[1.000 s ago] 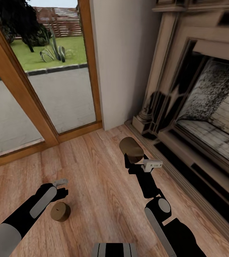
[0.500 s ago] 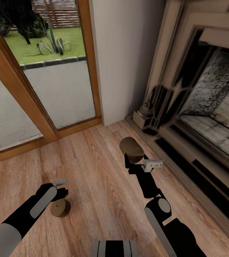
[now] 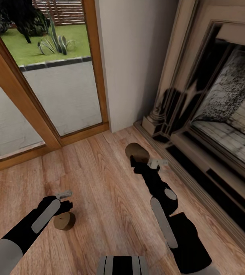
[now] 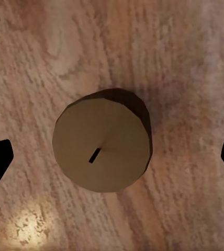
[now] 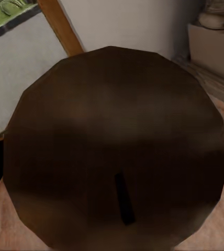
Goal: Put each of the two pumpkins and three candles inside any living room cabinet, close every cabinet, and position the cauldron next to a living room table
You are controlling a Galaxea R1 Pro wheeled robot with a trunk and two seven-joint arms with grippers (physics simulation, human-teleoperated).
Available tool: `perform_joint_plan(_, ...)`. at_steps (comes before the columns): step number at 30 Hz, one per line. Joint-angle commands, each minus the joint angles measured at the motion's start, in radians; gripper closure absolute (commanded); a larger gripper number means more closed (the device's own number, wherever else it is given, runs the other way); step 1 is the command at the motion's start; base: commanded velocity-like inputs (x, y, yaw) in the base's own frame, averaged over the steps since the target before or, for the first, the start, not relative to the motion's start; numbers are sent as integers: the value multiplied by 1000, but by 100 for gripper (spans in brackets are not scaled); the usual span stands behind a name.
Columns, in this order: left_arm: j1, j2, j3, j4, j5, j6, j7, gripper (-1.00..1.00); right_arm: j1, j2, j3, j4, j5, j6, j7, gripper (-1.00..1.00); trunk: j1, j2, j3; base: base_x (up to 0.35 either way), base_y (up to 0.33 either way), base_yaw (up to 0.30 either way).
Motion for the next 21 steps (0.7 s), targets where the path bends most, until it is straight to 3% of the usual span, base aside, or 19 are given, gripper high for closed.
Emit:
perform_joint_plan(1,-1,1,-3,-2,10,-1,10,-100,-50,16,-14,-13,-20,51,-9,100,0,0,-1,0,0,0)
perform_joint_plan(3,-1,2,-3,-2,10,-1,10,-100,-134,33,-29,-13,-71,118,-11,100,0,0,-1,0,0,0)
perform_joint_plan(5,-1,3,-3,-2,10,-1,10,-100,-170,37,-33,-13,-104,145,-13,100,0,0,-1,0,0,0)
perform_joint_plan(6,-1,2,-3,-2,10,-1,11,-100,-247,42,-42,-10,-248,228,-35,100,0,0,-1,0,0,0)
perform_joint_plan(7,-1,3,-3,-2,10,-1,11,-100,-284,41,-59,-10,-362,262,-73,100,0,0,-1,0,0,0)
perform_joint_plan(11,-1,3,-3,-2,10,-1,11,-100,-322,37,-78,-12,-531,285,-120,100,0,0,-1,0,0,0)
perform_joint_plan(15,-1,3,-3,-2,10,-1,11,-100,-325,18,-83,-12,-554,285,-65,100,0,0,-1,0,0,0)
perform_joint_plan(21,-1,2,-5,-2,10,-1,12,-100,-325,-3,-84,-12,-556,285,-53,100,1,-1,-16,0,0,0)
